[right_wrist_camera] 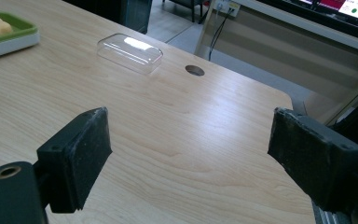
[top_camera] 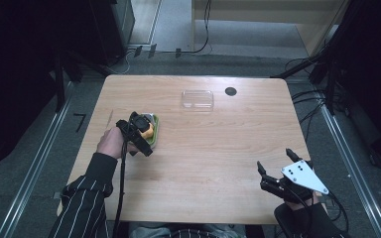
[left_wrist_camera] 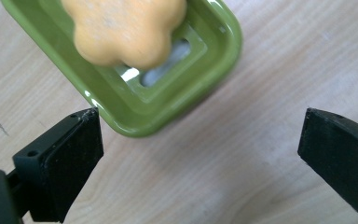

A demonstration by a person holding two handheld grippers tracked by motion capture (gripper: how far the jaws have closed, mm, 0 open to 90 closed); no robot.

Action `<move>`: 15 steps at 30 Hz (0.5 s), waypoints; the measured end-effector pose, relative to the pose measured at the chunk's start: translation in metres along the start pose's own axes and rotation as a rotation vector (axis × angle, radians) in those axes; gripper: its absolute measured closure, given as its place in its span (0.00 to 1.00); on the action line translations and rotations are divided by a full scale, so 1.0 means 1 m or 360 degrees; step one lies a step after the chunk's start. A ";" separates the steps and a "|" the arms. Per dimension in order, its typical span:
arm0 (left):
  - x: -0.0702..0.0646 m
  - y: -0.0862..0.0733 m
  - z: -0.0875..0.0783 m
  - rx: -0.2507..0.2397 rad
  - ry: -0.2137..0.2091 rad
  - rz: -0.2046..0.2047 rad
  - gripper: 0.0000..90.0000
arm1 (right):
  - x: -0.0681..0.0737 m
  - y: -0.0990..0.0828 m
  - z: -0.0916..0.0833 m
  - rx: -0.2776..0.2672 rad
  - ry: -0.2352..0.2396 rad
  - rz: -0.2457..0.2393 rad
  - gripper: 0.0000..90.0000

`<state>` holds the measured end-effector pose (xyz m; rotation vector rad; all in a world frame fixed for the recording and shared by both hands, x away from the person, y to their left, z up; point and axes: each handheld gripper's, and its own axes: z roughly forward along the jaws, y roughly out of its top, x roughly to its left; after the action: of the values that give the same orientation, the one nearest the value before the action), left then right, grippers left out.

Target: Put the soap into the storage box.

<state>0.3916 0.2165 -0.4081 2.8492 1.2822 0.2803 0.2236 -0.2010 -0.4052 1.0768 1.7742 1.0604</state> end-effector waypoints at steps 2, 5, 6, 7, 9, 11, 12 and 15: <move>-0.004 -0.003 -0.001 0.0006 -0.0004 0.0009 0.00 | 0.000 0.000 0.000 0.0000 0.0001 0.0000 0.15; -0.010 -0.009 0.000 0.0000 -0.0005 0.0008 0.00 | 0.000 0.000 0.000 0.0000 0.0001 -0.0001 0.15; -0.012 -0.011 -0.001 0.0005 -0.0008 0.0019 0.00 | 0.000 0.000 0.000 0.0001 0.0001 -0.0001 0.15; -0.013 -0.013 -0.001 0.0008 -0.0010 0.0023 0.00 | 0.000 0.000 0.000 0.0000 0.0000 0.0000 0.15; -0.017 -0.017 -0.001 0.0005 0.0008 0.0028 0.00 | 0.000 0.000 0.000 0.0002 0.0000 0.0003 0.15; -0.021 -0.021 -0.003 0.0013 0.0006 0.0038 0.00 | 0.000 0.000 0.000 -0.0003 -0.0001 0.0002 0.15; -0.022 -0.023 -0.003 0.0011 0.0010 0.0043 0.00 | 0.000 0.000 0.000 -0.0004 -0.0004 0.0004 0.15; -0.027 -0.029 -0.002 0.0014 0.0002 0.0052 0.00 | 0.000 0.000 0.000 -0.0002 -0.0002 0.0003 0.15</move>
<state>0.3521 0.2163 -0.4128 2.8801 1.2409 0.2780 0.2235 -0.2013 -0.4051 1.0785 1.7714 1.0615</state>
